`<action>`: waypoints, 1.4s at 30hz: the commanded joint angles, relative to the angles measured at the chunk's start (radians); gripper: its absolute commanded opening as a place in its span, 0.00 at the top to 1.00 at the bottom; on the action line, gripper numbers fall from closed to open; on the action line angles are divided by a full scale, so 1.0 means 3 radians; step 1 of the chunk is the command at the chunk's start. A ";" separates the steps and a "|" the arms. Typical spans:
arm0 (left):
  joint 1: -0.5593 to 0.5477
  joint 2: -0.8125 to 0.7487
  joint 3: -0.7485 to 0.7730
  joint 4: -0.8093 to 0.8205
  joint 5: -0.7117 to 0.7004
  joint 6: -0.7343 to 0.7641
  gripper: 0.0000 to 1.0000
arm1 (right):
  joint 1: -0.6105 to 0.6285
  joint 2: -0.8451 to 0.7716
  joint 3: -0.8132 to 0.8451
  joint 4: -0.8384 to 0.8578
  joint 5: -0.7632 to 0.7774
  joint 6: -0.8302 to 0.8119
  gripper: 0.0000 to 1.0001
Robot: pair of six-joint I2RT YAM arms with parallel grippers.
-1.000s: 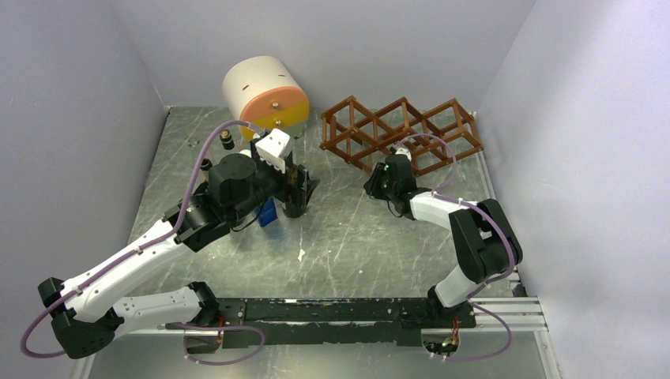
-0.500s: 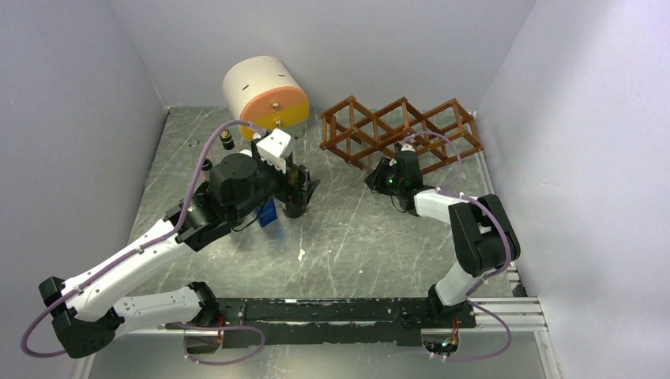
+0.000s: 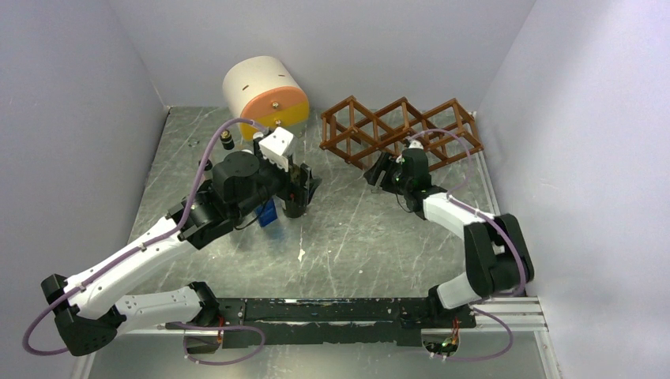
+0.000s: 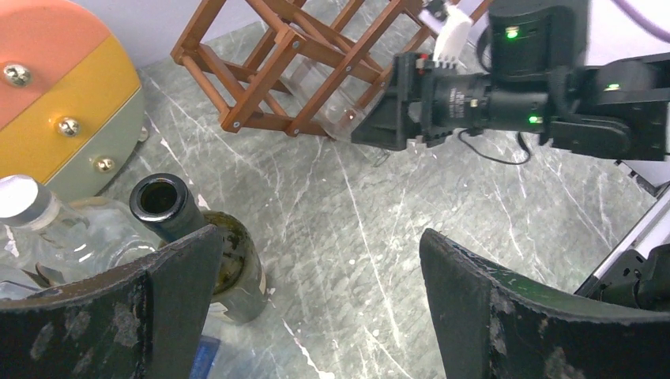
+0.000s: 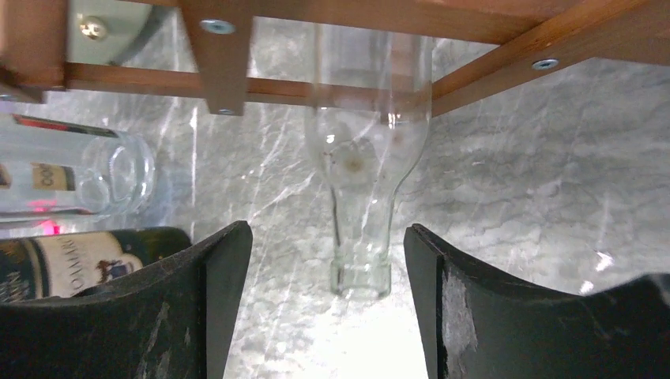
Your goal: Put the wine bottle on the wine rack
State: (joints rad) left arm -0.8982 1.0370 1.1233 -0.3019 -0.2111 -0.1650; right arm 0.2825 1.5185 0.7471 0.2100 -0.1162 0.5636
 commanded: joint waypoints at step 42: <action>0.0017 -0.0920 -0.0144 0.0776 -0.0932 0.0455 0.02 | 0.1979 0.0225 0.1998 -0.0688 0.0381 -0.1493 0.41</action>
State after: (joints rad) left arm -0.8982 0.7662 1.0882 -0.0975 -0.4721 -0.0364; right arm 0.8650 1.5425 1.2896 -0.0132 -0.0689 0.1463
